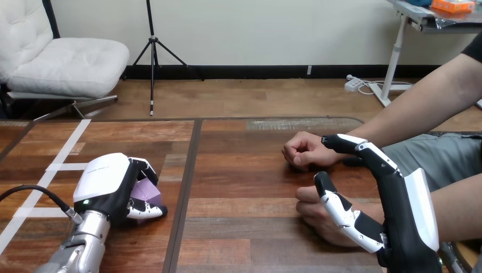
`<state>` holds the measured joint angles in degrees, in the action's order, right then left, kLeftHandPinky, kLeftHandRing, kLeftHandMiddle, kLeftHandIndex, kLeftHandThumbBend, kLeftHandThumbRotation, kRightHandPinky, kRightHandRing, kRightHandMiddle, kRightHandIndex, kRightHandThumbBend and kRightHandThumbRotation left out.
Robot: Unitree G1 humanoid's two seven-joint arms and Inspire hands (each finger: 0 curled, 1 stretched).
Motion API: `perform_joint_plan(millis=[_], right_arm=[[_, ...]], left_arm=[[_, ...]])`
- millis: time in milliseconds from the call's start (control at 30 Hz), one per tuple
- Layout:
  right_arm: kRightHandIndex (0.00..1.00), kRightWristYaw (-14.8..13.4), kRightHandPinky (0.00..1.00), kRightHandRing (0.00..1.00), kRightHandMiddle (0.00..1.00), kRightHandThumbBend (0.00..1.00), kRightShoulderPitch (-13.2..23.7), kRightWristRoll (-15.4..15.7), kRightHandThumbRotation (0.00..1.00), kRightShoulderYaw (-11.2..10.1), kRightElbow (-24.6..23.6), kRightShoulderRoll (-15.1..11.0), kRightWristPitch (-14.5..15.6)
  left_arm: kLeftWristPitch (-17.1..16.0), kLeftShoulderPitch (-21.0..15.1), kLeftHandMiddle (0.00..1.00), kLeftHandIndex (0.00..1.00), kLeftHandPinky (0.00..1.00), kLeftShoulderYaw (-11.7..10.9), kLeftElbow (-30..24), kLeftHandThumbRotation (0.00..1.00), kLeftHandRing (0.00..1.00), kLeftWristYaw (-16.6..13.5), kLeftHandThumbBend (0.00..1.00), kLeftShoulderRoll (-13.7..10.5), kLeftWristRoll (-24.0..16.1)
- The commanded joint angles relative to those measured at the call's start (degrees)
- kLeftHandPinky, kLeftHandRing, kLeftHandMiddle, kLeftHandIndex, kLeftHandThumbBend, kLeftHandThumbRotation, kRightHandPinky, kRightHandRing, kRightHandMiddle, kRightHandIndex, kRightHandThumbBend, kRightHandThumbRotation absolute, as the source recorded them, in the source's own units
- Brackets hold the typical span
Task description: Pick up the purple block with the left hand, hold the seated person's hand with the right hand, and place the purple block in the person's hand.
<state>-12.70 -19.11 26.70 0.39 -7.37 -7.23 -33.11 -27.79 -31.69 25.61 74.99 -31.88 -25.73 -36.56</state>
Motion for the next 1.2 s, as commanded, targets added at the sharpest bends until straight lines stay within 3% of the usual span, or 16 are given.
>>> perform_joint_plan(millis=[0,1167], right_arm=[[0.72,-0.08,0.69,0.76,0.75,0.38,2.04,-0.69,0.40,-0.28,-2.44,-0.59,-0.80],[0.72,0.01,0.68,0.75,0.74,0.40,3.08,-0.90,0.39,-0.54,-1.69,-0.81,-0.87]], left_arm=[[-0.26,-0.05,0.52,0.51,0.38,0.24,0.50,0.00,0.45,0.74,0.53,1.35,-0.24],[-10.31,2.22,0.50,0.51,0.39,-6.05,-1.57,0.02,0.44,4.83,0.62,3.32,7.38]])
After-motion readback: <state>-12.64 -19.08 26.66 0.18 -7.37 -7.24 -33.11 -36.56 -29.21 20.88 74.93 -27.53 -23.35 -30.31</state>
